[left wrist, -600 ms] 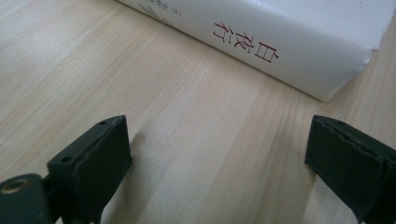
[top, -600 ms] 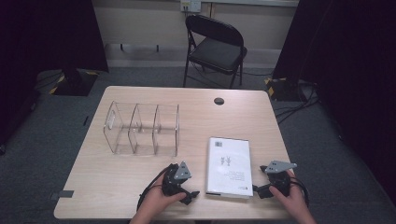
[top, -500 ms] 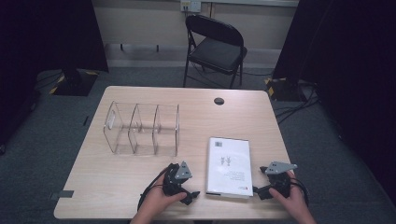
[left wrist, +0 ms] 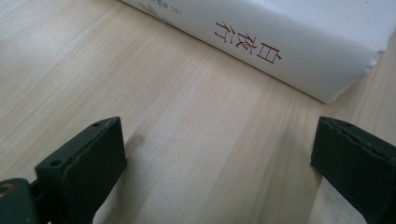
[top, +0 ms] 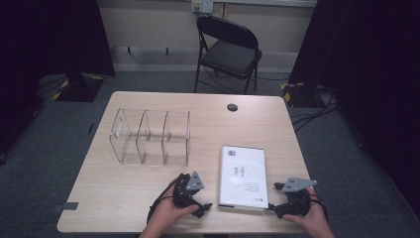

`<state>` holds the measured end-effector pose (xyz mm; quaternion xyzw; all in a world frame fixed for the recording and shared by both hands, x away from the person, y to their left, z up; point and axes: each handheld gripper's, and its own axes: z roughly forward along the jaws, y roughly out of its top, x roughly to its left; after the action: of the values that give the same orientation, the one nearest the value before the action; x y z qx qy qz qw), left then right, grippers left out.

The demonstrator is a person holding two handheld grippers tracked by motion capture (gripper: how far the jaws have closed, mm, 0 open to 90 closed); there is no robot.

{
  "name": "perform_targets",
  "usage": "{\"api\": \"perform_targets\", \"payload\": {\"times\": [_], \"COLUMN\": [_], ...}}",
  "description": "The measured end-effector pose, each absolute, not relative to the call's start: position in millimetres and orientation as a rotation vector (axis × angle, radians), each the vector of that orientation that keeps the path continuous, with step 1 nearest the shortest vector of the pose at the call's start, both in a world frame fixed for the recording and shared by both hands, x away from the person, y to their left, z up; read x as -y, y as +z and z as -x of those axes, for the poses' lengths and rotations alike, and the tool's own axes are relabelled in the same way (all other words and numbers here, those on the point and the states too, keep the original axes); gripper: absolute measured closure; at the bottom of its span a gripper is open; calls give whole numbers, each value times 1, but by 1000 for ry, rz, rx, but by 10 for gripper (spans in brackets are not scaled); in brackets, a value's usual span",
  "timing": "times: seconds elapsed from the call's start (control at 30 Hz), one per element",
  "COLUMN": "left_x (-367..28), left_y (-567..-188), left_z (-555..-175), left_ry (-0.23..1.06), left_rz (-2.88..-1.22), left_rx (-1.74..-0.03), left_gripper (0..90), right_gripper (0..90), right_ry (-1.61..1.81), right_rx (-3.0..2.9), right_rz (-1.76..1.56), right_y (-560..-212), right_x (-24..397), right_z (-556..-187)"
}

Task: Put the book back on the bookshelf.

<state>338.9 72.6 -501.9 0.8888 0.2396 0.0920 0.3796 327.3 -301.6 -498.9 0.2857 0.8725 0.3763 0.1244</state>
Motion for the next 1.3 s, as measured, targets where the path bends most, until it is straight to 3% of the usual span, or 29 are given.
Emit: {"api": "perform_targets", "payload": {"times": [0.27,0.47,0.6,1.03,1.13,1.3], "left_x": [-59,-55,-57,-43,-38,-35], "left_y": [-501,-500,-499,-500,-499,-495], "left_z": [-340,-339,-337,-337,-339,-342], "left_ry": [243,237,234,217,238,255], "left_rz": [-2286,-2296,-2295,-2271,-2254,-2297], "left_rx": [-610,-599,-573,-524,-510,-546], "left_gripper": [0,5,57,128,194,187], "right_gripper": [196,163,233,242,263,302], "right_ry": [1095,1098,1122,1125,1129,1099], "right_rx": [-2573,-2623,-2585,-2510,-2494,-2470], "right_rz": [-803,-745,-756,-853,-870,-915], "right_y": [-496,-496,-498,-499,-499,-498], "right_x": [300,290,275,250,247,242], "right_z": [-317,-310,-311,-320,-321,-321]}}
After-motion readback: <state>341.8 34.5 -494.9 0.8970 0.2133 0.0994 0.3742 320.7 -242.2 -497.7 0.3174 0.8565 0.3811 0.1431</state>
